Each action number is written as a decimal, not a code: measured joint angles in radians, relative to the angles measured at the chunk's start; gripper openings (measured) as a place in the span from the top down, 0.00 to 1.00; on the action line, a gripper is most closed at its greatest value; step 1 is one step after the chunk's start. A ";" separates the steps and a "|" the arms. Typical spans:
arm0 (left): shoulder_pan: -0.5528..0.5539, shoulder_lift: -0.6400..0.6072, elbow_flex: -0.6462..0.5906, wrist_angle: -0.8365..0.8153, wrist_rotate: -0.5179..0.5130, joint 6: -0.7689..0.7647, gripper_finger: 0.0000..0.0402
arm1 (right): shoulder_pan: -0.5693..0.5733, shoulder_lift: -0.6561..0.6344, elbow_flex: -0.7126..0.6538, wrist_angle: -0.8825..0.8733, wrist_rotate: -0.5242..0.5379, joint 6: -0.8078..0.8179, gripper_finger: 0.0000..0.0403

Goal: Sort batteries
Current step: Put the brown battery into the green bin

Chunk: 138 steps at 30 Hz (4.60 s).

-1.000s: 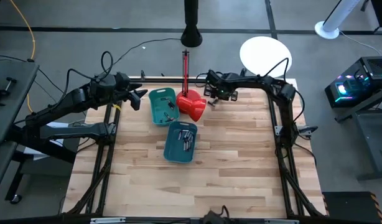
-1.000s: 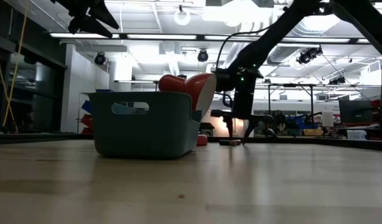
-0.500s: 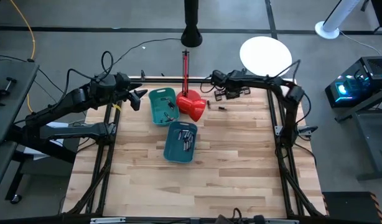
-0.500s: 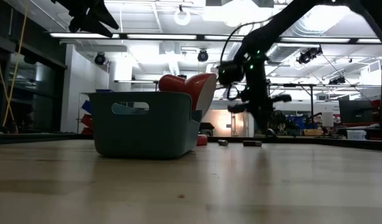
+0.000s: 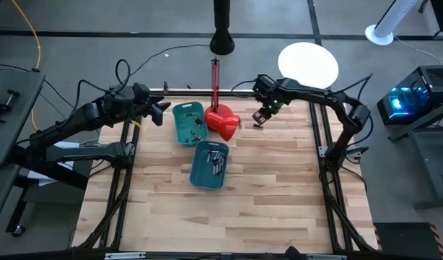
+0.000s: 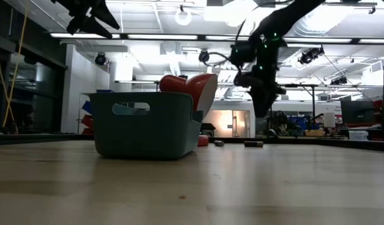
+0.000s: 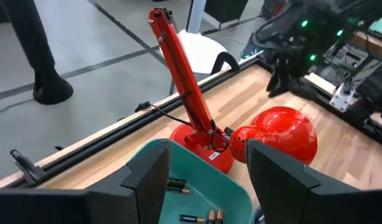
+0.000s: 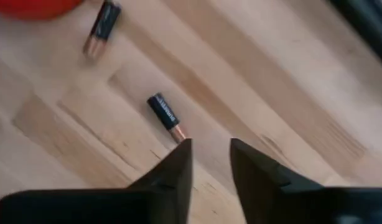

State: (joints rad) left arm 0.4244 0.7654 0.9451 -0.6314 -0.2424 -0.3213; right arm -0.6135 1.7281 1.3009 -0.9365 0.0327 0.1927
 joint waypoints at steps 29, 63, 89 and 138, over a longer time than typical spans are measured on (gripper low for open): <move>0.000 0.000 0.000 0.000 -0.007 -0.035 0.50 | 0.050 0.056 -0.011 0.054 0.076 -0.135 0.91; 0.000 0.000 0.000 0.000 -0.004 0.000 0.50 | 0.328 0.230 0.379 0.914 -0.142 0.347 0.53; 0.000 0.000 0.000 -0.001 -0.007 0.001 0.50 | 0.265 -0.067 0.152 0.194 0.018 0.118 0.39; 0.000 0.000 0.000 0.000 -0.038 -0.016 0.50 | 0.122 -0.099 -0.021 0.539 0.297 0.379 0.96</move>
State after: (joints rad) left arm 0.4244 0.7655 0.9451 -0.6312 -0.2806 -0.3370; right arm -0.4918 1.6286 1.2802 -0.3978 0.3293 0.5716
